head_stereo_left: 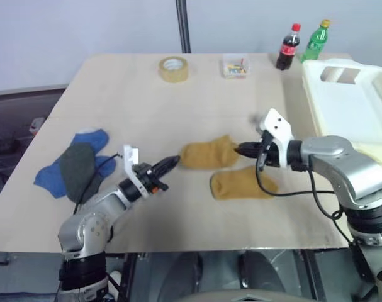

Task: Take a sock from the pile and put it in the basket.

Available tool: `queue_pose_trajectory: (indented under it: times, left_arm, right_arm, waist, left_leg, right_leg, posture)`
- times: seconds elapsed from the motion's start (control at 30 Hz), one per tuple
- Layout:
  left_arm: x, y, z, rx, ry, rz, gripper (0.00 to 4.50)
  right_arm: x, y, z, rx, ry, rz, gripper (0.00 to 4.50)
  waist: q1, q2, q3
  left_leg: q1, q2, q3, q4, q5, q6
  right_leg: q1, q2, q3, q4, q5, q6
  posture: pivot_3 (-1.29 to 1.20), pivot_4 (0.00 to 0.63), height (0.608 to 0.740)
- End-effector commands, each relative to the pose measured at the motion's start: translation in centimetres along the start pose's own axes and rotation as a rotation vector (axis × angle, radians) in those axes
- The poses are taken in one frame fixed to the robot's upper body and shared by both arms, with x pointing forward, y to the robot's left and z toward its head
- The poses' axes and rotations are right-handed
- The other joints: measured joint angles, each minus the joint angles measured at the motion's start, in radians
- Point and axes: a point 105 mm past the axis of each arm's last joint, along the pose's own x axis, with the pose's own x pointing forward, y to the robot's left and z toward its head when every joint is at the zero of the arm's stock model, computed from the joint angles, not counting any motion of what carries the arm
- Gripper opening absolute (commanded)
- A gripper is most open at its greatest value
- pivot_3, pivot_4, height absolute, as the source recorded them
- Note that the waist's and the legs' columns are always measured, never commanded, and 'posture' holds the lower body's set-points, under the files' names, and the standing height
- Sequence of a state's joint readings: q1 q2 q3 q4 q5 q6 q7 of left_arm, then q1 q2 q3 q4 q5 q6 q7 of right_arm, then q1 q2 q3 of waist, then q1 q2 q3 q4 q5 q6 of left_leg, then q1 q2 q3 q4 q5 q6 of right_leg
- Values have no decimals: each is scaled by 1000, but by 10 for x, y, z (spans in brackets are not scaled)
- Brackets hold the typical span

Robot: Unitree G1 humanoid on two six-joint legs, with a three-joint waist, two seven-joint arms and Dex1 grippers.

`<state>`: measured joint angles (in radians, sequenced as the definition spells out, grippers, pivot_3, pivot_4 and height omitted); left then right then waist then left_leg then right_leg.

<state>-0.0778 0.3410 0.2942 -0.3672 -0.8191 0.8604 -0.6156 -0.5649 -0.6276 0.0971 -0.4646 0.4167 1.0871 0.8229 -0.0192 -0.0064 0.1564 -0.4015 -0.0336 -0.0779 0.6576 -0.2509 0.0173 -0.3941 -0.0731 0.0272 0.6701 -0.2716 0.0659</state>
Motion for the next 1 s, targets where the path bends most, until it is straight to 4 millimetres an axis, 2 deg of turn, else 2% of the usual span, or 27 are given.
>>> queue_pose_trajectory:
  times: [0.03,0.2,0.5,0.77,0.93,1.0]
  left_arm:
    - [3,-31,-6,-12,19,-89,51]
    - [1,-45,-35,-43,116,-119,51]
    - [13,-51,-69,-24,200,-126,51]
    - [18,-56,-70,-17,189,-157,51]
    - [19,-47,-71,-6,190,-121,51]
    - [21,-51,-61,-4,141,-140,51]
  right_arm:
    - [-23,7,3,13,6,4,0]
    - [-42,12,-27,108,126,-7,0]
    - [-58,0,-47,155,211,-91,0]
    - [-70,-5,-51,176,241,-136,0]
    - [-70,-5,-60,200,269,-149,0]
    - [-69,-4,-60,216,255,-149,0]
  waist:
    - [6,0,0]
    - [10,0,0]
    - [12,0,1]
    - [12,0,1]
    - [12,0,1]
    - [12,-1,1]
  left_leg:
    - [0,0,0,-1,0,0]
    - [-1,0,0,-4,0,0]
    - [0,0,1,-5,0,1]
    - [0,1,2,-5,-1,2]
    - [0,0,1,-5,-1,2]
    - [0,0,2,-5,-1,2]
  right_leg:
    - [0,0,0,-1,0,0]
    - [0,0,-1,-6,0,0]
    - [2,2,-1,-7,0,0]
    - [2,2,-1,-8,0,0]
    - [2,2,-2,-8,0,0]
    - [2,2,-2,-8,0,0]
  posture:
    - [0,150,738]
    - [0,150,738]
    - [0,150,738]
    - [0,150,738]
    - [0,150,738]
    - [0,150,738]
